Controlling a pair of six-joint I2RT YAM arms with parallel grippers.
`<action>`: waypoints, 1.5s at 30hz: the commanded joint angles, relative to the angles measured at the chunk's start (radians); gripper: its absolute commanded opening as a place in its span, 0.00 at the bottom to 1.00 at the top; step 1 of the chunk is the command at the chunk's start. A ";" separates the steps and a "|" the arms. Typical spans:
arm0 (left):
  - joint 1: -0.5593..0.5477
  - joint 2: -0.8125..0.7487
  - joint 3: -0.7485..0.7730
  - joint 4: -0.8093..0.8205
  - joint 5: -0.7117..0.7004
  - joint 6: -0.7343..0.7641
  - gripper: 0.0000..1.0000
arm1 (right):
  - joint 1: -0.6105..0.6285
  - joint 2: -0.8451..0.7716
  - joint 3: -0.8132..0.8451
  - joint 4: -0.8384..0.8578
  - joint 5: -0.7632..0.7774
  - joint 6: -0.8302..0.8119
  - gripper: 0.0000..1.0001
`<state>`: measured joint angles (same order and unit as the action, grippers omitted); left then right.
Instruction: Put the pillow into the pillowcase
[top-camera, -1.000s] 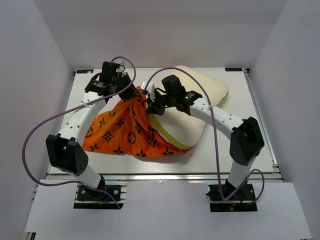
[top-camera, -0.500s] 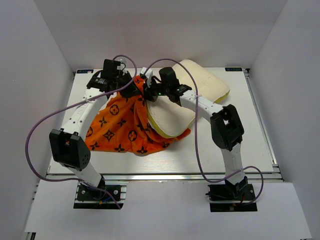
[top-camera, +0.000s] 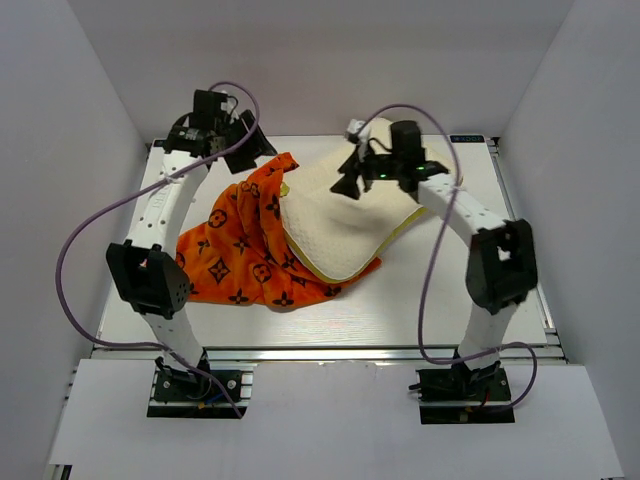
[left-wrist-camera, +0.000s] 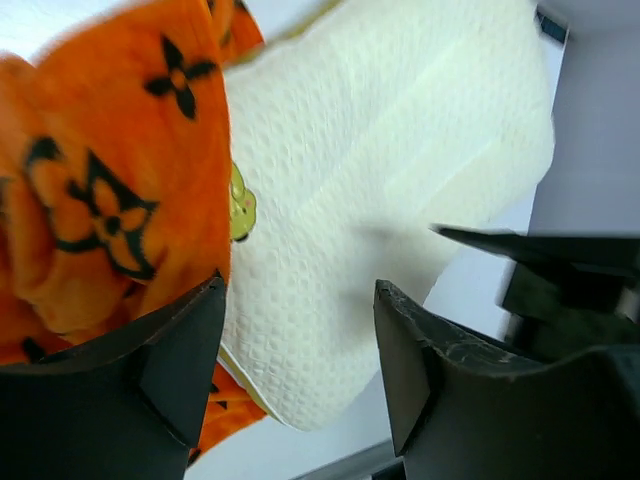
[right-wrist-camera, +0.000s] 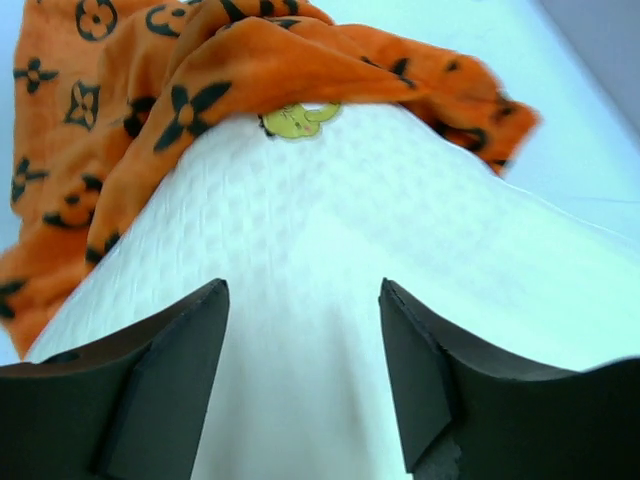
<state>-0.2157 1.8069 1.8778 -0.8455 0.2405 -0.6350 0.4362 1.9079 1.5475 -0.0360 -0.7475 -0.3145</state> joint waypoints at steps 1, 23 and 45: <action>0.015 -0.090 0.104 -0.125 -0.075 0.043 0.70 | -0.056 -0.205 -0.047 -0.143 -0.128 -0.226 0.69; -0.321 -0.439 -0.827 0.180 -0.216 -0.256 0.66 | 0.156 -0.500 -0.613 -0.171 0.189 -0.600 0.89; -0.326 -0.136 -0.767 0.252 -0.340 -0.221 0.28 | 0.164 -0.385 -0.550 -0.125 0.220 -0.515 0.90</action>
<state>-0.5385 1.6669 1.1168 -0.6373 -0.0879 -0.8608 0.5919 1.4998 0.9512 -0.1822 -0.5259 -0.8360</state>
